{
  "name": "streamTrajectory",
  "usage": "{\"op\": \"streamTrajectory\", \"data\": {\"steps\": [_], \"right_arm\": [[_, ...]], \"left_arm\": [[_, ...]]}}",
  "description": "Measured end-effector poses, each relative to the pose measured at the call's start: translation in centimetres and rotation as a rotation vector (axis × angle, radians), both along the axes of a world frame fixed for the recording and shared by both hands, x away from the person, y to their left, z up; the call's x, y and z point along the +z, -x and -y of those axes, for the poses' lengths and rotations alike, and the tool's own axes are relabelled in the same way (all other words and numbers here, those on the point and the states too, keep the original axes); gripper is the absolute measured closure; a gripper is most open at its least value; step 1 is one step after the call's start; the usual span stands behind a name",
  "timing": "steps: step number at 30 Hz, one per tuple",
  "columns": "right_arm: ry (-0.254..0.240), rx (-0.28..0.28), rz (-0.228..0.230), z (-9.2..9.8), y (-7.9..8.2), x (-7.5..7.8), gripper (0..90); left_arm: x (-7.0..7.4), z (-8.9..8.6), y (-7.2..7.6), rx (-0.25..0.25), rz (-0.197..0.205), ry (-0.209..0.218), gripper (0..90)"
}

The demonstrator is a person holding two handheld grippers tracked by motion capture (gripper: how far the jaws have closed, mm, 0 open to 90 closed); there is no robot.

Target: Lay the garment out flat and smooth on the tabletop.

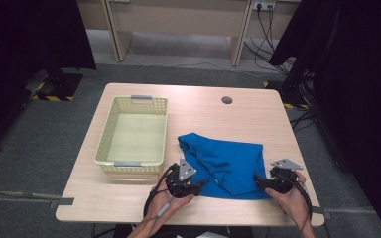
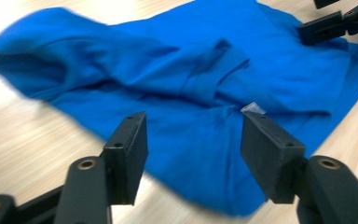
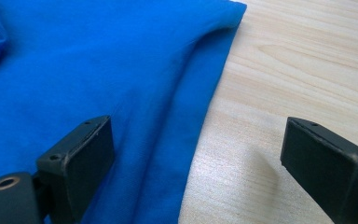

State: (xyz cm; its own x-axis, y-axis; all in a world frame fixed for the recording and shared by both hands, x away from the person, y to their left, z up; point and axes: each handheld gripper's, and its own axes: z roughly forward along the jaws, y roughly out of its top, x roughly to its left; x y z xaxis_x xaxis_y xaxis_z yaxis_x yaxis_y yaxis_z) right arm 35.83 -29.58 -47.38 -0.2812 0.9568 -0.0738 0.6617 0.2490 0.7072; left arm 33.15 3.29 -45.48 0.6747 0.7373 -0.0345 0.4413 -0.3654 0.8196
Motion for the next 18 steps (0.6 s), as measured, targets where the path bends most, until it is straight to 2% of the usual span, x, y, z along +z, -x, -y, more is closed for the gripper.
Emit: {"op": "streamTrajectory", "data": {"steps": [2,7,9,10,13,15,17,18], "right_arm": [[0.001,0.001,0.0,0.0,0.0,0.0,10.1],[0.002,0.001,0.001,0.0,0.0,0.0,10.1],[0.002,0.003,0.003,0.0,0.0,0.0,10.1],[0.002,0.002,0.004,-0.1,0.0,0.0,10.1],[0.0,0.003,0.004,0.0,0.0,0.0,10.1],[-0.004,0.001,0.004,0.0,0.0,-0.1,10.1],[-0.007,-0.001,0.003,0.0,0.0,-0.1,10.1],[-0.004,0.002,0.003,0.0,0.0,0.0,10.1]], "left_arm": [[-0.3,1.3,-0.4,-0.013,-0.009,-0.003,39.6],[-1.0,2.8,-1.4,-0.018,-0.012,-0.025,42.2],[-1.2,3.0,-1.5,-0.021,-0.013,-0.031,49.5],[-1.8,3.4,-1.8,-0.023,-0.012,-0.064,55.0],[-2.4,3.3,-2.1,-0.017,-0.011,-0.071,71.7],[-2.3,3.1,-2.1,-0.015,-0.01,-0.07,78.1],[-1.9,2.6,-1.9,-0.014,-0.018,-0.073,80.0],[-1.4,1.7,-1.5,-0.006,-0.005,-0.086,82.8]]}}
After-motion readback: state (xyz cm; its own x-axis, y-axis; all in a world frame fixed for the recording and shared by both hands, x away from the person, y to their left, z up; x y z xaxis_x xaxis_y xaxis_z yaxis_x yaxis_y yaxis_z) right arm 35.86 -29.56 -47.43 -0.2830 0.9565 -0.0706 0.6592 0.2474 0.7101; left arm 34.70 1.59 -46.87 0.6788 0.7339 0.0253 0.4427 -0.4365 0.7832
